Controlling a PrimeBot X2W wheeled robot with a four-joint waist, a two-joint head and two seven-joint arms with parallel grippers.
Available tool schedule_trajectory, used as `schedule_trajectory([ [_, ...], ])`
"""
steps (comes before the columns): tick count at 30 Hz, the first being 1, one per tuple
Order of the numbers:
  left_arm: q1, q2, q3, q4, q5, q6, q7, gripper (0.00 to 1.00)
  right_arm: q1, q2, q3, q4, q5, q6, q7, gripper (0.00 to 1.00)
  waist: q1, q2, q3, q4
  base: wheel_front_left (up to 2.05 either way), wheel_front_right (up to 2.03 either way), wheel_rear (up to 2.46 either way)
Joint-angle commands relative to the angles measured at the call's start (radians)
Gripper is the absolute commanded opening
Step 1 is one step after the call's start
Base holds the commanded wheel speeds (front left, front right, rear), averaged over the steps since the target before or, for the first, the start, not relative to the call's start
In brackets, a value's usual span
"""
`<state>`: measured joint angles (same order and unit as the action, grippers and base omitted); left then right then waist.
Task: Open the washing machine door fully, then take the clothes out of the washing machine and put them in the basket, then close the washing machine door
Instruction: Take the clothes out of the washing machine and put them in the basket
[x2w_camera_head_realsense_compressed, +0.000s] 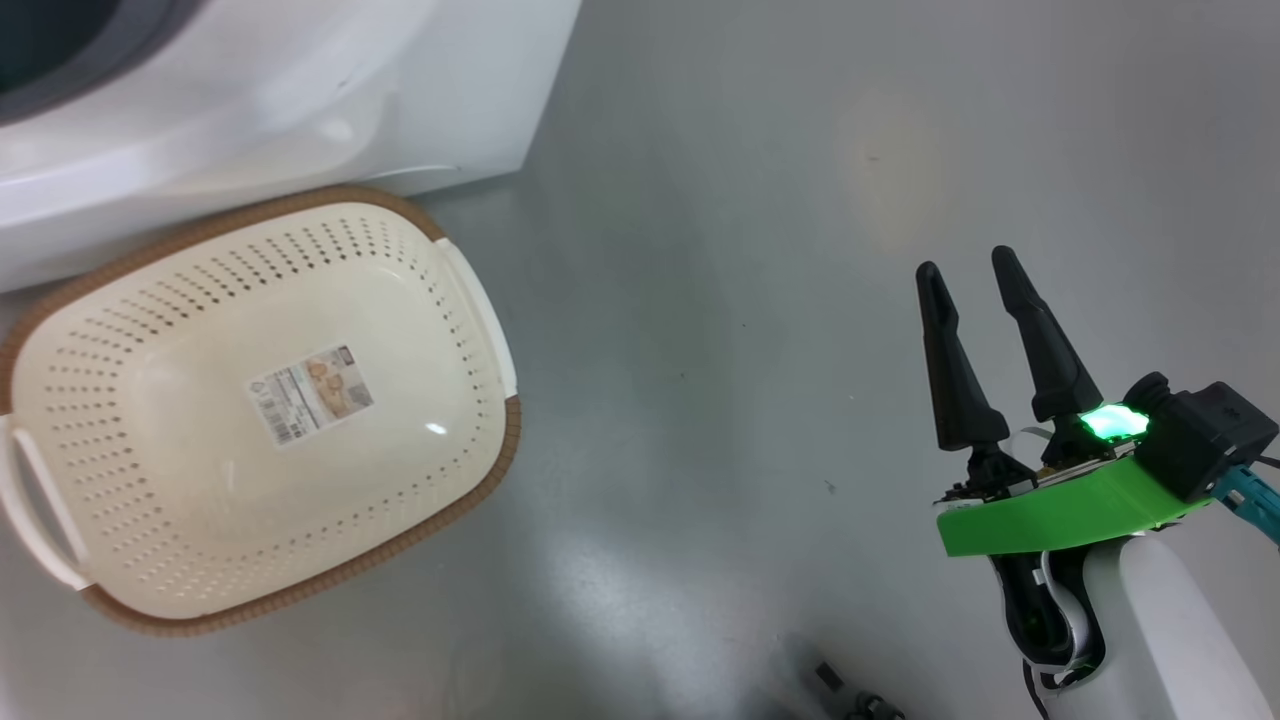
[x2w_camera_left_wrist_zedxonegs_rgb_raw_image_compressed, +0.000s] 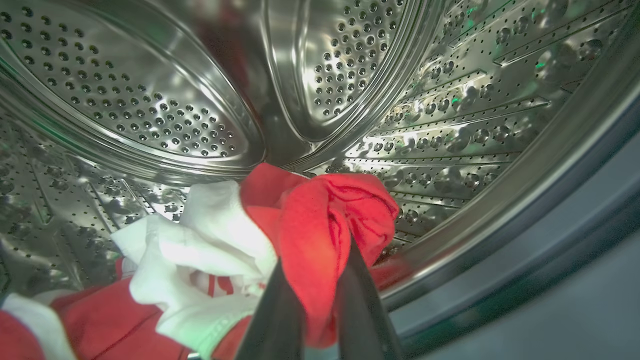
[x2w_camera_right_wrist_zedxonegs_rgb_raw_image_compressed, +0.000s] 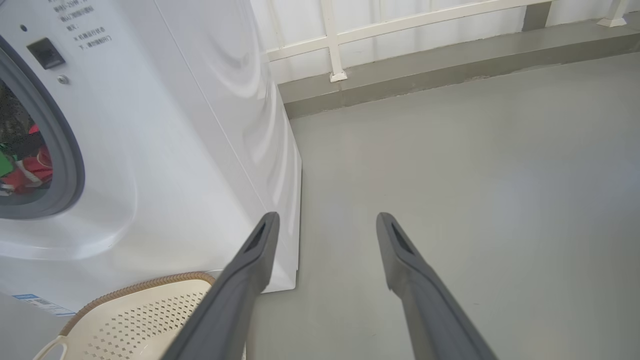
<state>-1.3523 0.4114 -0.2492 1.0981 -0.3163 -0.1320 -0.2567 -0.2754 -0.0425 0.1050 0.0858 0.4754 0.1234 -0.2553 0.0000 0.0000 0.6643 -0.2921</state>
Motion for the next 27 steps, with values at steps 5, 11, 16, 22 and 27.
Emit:
schedule_trajectory([
  [5,0.112,0.018,0.084,-0.134,-0.012,0.021,-0.005,0.00,0.012,-0.008,-0.003,-0.014,-0.023,0.007,-0.006,1.00,0.0000,0.0000,-0.046,0.044,0.00,0.00,0.00],
  [11,0.248,-0.031,0.181,-0.287,0.005,0.028,-0.005,0.00,0.028,-0.008,-0.029,-0.006,-0.048,0.007,-0.006,1.00,0.0000,0.0000,-0.096,0.091,0.00,0.00,0.00],
  [16,0.362,-0.087,0.264,-0.410,0.038,0.025,-0.005,0.00,0.048,-0.008,-0.048,-0.001,-0.066,0.007,-0.006,1.00,0.0000,0.0000,-0.136,0.126,0.00,0.00,0.00],
  [22,0.488,-0.158,0.351,-0.548,0.085,0.013,-0.005,0.00,0.071,-0.008,-0.068,0.001,-0.080,0.007,-0.006,1.00,0.0000,0.0000,-0.172,0.159,0.00,0.00,0.00],
  [27,0.569,-0.203,0.394,-0.649,0.121,0.005,-0.005,0.00,0.082,-0.008,-0.081,0.001,-0.087,0.007,-0.006,1.00,0.0000,0.0000,-0.188,0.178,0.00,0.00,0.00],
])
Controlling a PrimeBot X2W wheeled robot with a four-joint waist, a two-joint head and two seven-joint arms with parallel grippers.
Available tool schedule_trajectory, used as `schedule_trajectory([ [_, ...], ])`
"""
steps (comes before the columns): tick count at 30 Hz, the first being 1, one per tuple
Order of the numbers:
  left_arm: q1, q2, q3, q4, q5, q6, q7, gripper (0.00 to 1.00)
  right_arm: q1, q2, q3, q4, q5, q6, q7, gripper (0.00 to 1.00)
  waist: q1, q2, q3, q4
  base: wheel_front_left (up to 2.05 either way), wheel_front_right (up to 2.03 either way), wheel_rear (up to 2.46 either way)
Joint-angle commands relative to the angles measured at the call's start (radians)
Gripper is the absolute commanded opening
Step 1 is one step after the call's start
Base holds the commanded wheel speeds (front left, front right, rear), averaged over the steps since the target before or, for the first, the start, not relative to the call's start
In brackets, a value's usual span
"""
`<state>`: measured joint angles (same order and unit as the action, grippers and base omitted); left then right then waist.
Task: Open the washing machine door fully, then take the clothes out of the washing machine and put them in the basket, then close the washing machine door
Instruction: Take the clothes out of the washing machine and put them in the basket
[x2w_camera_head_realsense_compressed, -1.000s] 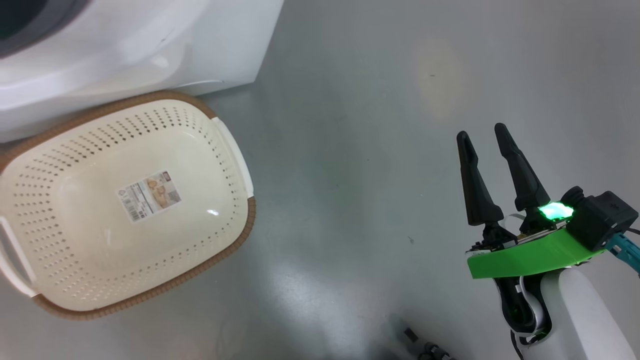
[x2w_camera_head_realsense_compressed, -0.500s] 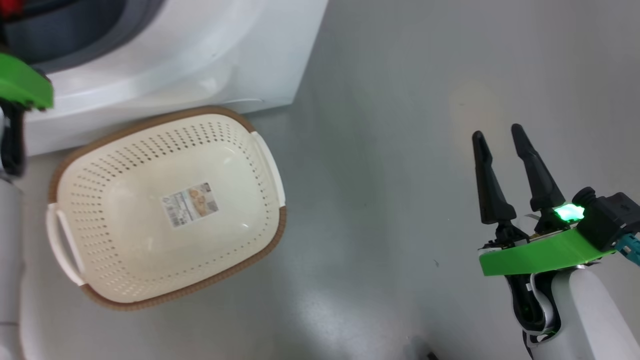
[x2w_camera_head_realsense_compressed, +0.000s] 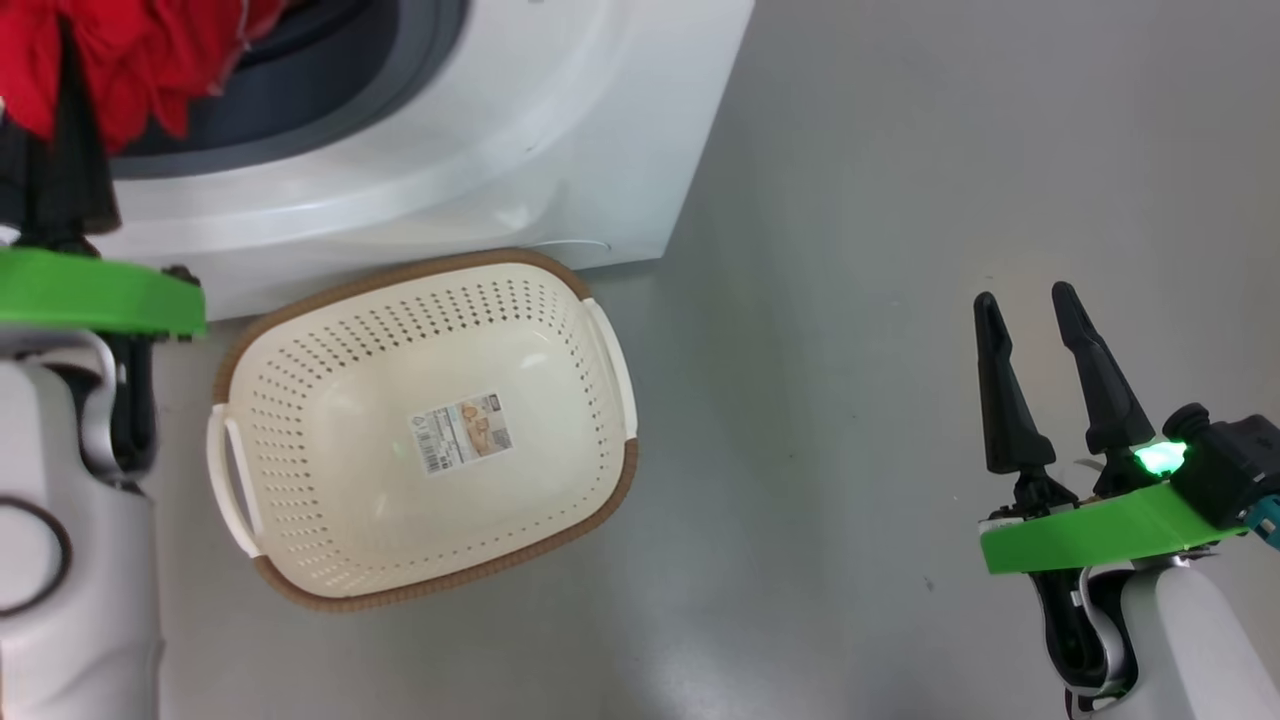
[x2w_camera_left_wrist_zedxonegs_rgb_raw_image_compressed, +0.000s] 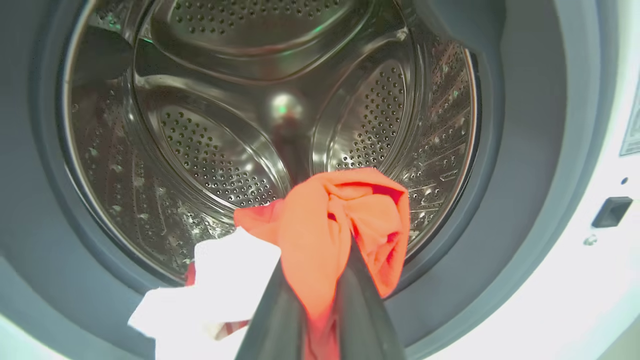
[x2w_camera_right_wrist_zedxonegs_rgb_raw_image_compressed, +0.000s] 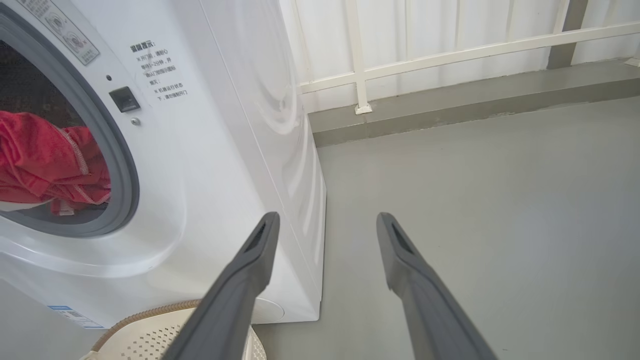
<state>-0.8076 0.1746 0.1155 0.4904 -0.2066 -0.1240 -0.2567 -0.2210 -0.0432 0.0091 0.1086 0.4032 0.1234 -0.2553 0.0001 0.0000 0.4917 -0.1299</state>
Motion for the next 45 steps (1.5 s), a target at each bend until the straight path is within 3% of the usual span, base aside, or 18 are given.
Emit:
schedule_trajectory([
  [1,0.040,0.027,0.034,-0.060,0.018,-0.004,-0.005,0.00,0.028,-0.007,0.013,-0.021,-0.015,0.007,-0.006,1.00,-0.0001,0.0000,-0.017,0.019,0.00,0.00,0.00],
  [9,0.164,-0.020,0.043,-0.213,0.040,-0.006,-0.005,0.00,0.034,-0.007,0.002,-0.020,-0.017,0.007,-0.006,1.00,-0.0001,0.0000,-0.032,0.038,0.00,0.00,0.00],
  [28,0.308,-0.071,0.057,-0.483,0.015,-0.007,-0.005,0.00,0.035,-0.007,0.001,-0.019,-0.015,0.007,-0.006,1.00,-0.0001,0.0000,-0.035,0.048,0.00,0.00,0.00],
  [35,0.358,-0.083,0.035,-0.476,0.008,-0.007,-0.005,0.00,0.035,-0.007,0.011,-0.017,-0.017,0.007,-0.006,1.00,-0.0001,0.0000,-0.034,0.047,0.00,0.00,0.00],
  [45,0.425,-0.094,-0.024,-0.329,0.016,-0.007,-0.005,0.00,0.032,-0.007,0.020,-0.019,-0.011,0.007,-0.006,1.00,-0.0001,0.0000,-0.017,0.044,0.00,0.00,0.00],
])
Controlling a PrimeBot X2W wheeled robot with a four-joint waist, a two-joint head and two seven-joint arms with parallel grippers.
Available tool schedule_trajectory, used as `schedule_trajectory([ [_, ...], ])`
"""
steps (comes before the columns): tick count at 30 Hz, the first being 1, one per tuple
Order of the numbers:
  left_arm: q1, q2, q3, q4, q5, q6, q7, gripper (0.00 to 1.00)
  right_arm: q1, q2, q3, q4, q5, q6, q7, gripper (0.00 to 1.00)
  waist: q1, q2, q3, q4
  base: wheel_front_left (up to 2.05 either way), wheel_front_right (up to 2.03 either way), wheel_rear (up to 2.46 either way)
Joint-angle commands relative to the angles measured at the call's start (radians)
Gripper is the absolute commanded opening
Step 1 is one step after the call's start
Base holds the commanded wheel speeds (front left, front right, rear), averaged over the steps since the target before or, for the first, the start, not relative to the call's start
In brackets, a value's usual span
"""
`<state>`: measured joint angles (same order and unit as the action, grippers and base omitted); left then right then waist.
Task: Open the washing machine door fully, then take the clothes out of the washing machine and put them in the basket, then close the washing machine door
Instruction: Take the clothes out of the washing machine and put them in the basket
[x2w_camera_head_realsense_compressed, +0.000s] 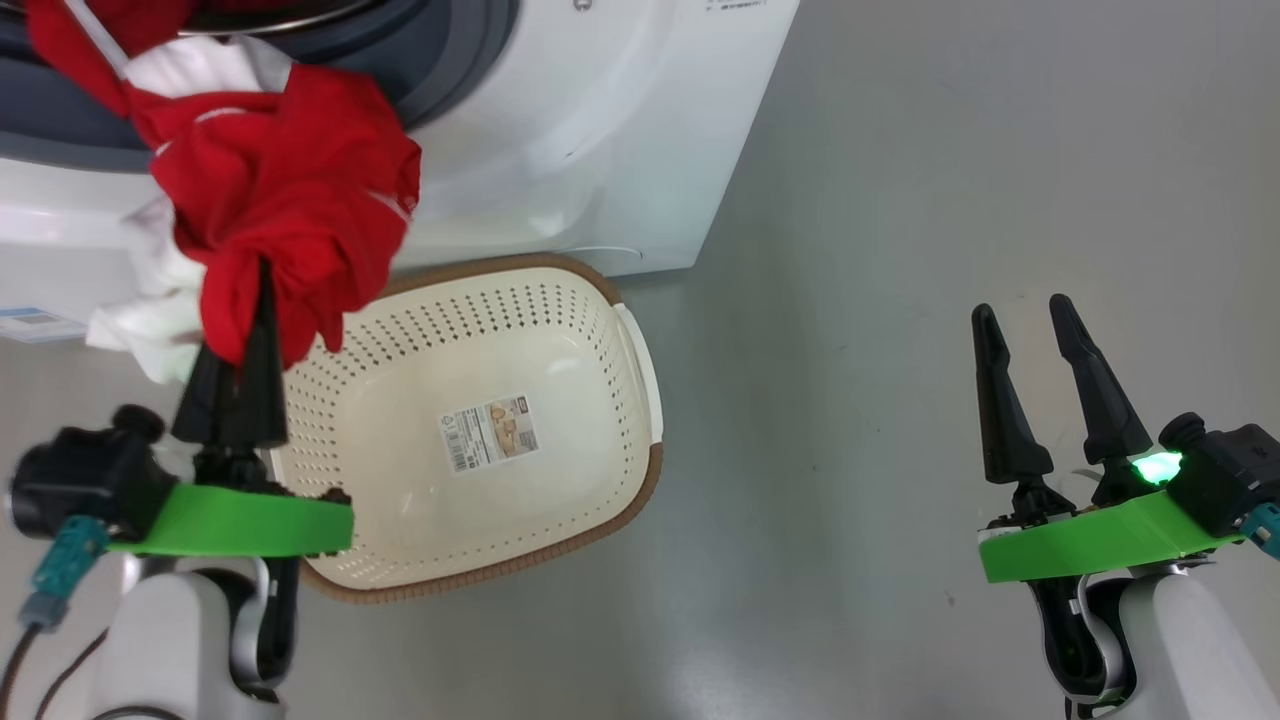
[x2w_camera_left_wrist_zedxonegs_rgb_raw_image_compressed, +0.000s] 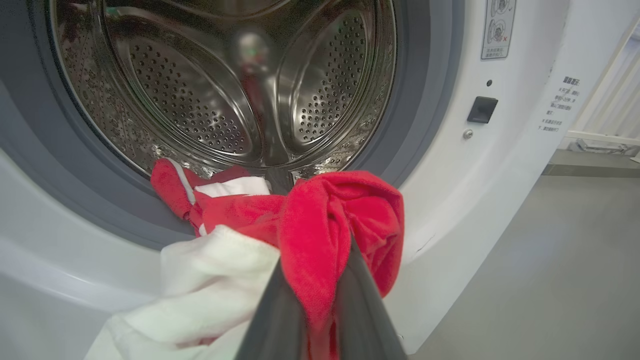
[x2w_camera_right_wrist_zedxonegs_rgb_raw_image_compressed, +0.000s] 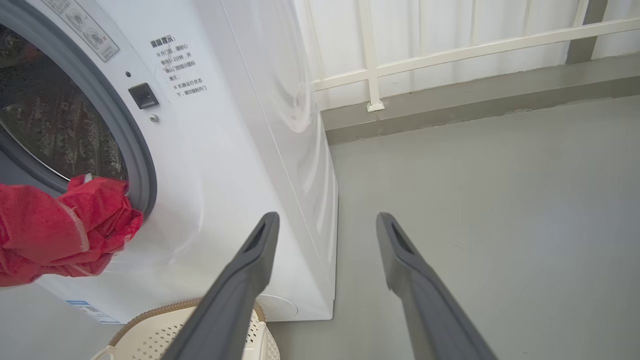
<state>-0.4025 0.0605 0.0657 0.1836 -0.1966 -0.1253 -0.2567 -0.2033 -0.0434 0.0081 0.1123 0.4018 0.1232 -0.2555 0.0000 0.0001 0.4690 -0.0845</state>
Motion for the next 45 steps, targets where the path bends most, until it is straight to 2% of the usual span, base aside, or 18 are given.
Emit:
schedule_trajectory([
  [1,0.017,0.022,0.021,-0.006,0.008,-0.005,-0.005,0.00,0.011,-0.007,0.023,-0.023,-0.009,0.008,-0.006,1.00,0.0000,-0.0001,0.010,-0.002,0.00,0.00,0.00],
  [32,-0.142,0.057,-0.043,0.368,-0.033,-0.005,-0.005,0.00,-0.079,-0.007,0.022,-0.054,0.007,0.008,-0.006,1.00,0.0000,-0.0001,0.229,-0.035,0.00,0.00,0.00],
  [45,-0.250,0.082,-0.112,0.565,-0.048,-0.005,-0.005,0.00,-0.099,-0.007,0.016,-0.065,0.009,0.008,-0.006,1.00,0.0000,-0.0001,0.316,-0.027,0.00,0.00,0.00],
])
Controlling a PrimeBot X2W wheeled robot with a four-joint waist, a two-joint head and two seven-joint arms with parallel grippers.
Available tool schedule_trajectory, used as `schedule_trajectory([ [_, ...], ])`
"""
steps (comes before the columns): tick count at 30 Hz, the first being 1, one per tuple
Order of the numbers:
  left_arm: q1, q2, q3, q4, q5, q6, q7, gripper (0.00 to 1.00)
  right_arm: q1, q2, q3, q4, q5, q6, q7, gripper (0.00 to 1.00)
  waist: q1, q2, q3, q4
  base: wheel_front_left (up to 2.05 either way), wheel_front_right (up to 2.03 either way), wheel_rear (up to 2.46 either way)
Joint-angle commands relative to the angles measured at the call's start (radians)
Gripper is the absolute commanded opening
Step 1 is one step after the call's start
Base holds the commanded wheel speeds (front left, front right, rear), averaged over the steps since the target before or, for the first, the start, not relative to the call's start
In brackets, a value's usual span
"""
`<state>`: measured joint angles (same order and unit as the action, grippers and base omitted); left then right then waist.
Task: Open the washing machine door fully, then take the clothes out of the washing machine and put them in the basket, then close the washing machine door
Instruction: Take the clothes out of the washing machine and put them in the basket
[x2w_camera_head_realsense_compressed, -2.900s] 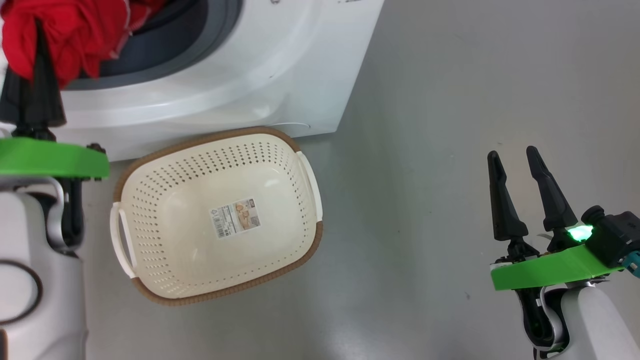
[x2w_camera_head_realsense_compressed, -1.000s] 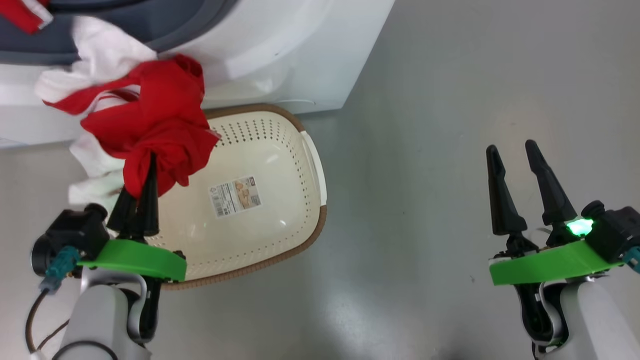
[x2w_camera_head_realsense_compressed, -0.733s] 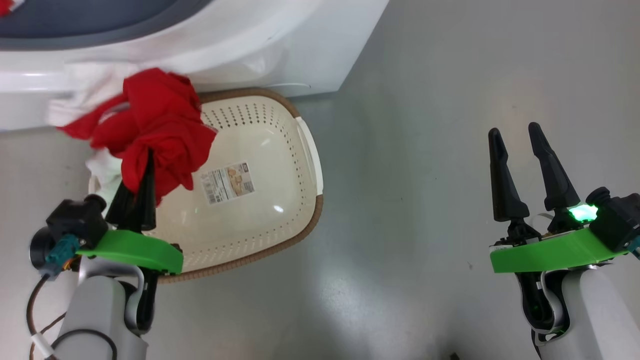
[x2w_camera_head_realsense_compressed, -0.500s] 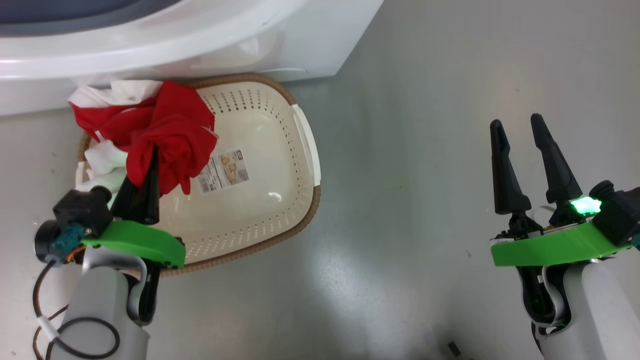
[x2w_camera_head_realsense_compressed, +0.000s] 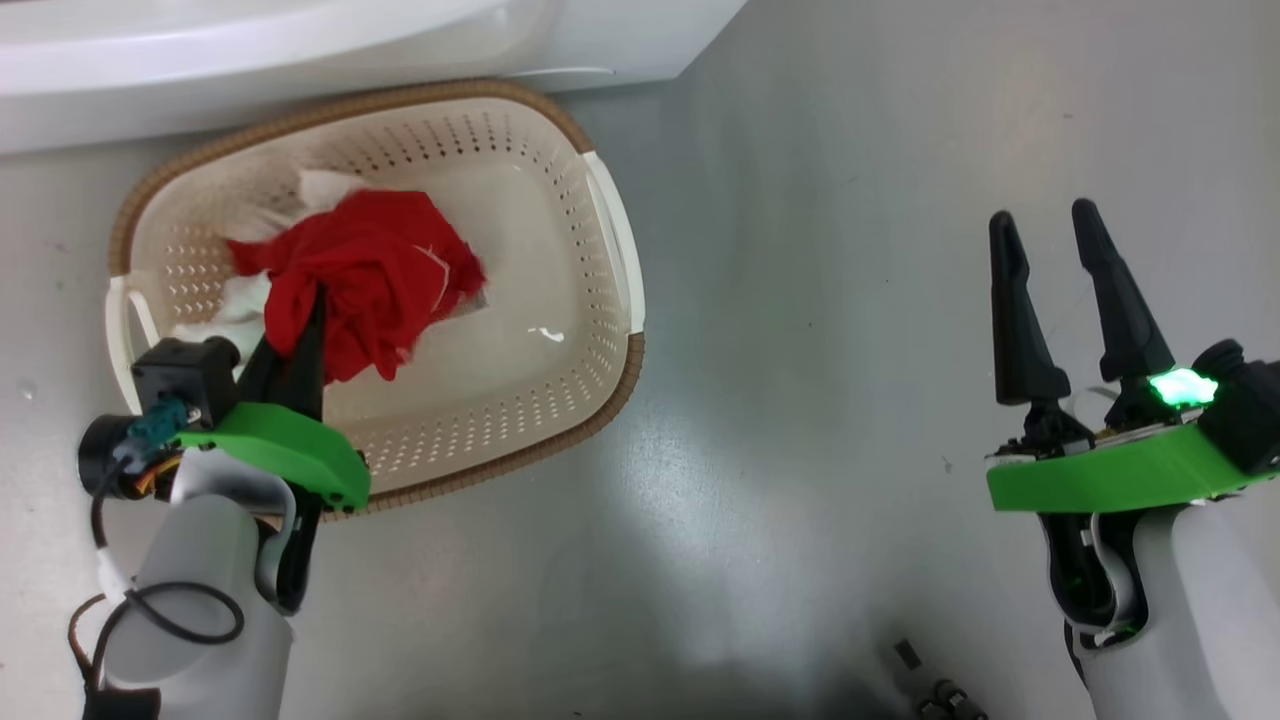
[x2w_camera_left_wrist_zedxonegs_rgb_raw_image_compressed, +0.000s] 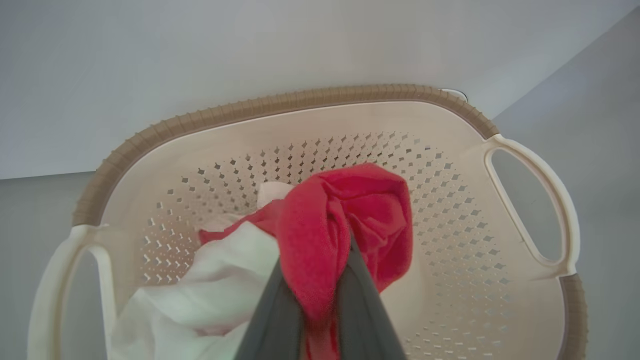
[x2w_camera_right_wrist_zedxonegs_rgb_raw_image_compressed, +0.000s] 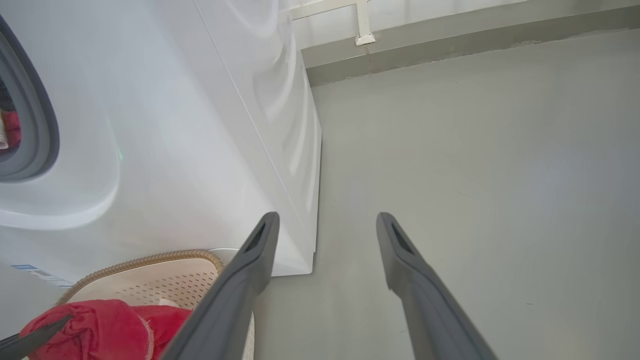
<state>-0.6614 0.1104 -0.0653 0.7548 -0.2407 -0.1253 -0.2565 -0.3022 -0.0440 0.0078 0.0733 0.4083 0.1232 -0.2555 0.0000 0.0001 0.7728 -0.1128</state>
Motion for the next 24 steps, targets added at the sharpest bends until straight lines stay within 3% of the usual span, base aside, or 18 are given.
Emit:
schedule_trajectory([
  [1,0.002,0.036,0.014,0.007,-0.004,-0.005,-0.005,0.00,-0.002,-0.006,0.017,-0.026,0.002,0.008,-0.006,1.00,0.0000,-0.0001,0.015,0.001,0.00,0.00,0.00],
  [4,-0.019,0.044,0.003,0.044,-0.007,-0.005,-0.005,0.02,-0.005,-0.006,0.019,-0.028,0.003,0.008,-0.006,1.00,0.0000,-0.0001,0.024,-0.001,0.00,0.00,0.00],
  [6,-0.030,0.047,0.000,0.060,-0.008,-0.005,-0.005,0.13,-0.004,-0.006,0.020,-0.029,0.003,0.008,-0.006,1.00,0.0000,-0.0001,0.027,-0.002,0.00,0.00,0.00],
  [7,-0.039,0.049,-0.001,0.071,-0.011,-0.005,-0.005,0.25,-0.005,-0.006,0.021,-0.030,0.003,0.008,-0.006,1.00,0.0000,-0.0001,0.029,-0.003,0.00,0.00,0.00],
  [8,-0.039,0.049,-0.001,0.071,-0.011,-0.005,-0.005,0.25,-0.005,-0.006,0.021,-0.030,0.003,0.008,-0.006,1.00,0.0000,-0.0001,0.029,-0.003,0.00,0.00,0.00],
  [13,-0.049,0.050,-0.001,0.085,-0.014,-0.005,-0.005,0.48,-0.002,-0.006,0.023,-0.026,0.003,0.008,-0.006,1.00,0.0000,-0.0001,0.025,-0.004,0.00,0.00,0.00],
  [16,-0.048,0.049,0.000,0.087,-0.015,-0.005,-0.005,0.84,-0.002,-0.006,0.025,-0.024,0.003,0.008,-0.006,1.00,0.0000,-0.0001,0.020,-0.004,0.00,0.00,0.00],
  [18,-0.044,0.048,0.000,0.087,-0.015,-0.005,-0.005,1.00,-0.001,-0.006,0.026,-0.022,0.002,0.008,-0.006,1.00,0.0000,-0.0001,0.014,-0.003,0.00,0.00,0.00],
  [24,-0.022,0.040,0.008,0.080,-0.022,-0.005,-0.005,1.00,0.007,-0.006,0.026,-0.012,-0.004,0.008,-0.006,1.00,0.0000,-0.0001,-0.022,0.007,0.00,0.00,0.00],
])
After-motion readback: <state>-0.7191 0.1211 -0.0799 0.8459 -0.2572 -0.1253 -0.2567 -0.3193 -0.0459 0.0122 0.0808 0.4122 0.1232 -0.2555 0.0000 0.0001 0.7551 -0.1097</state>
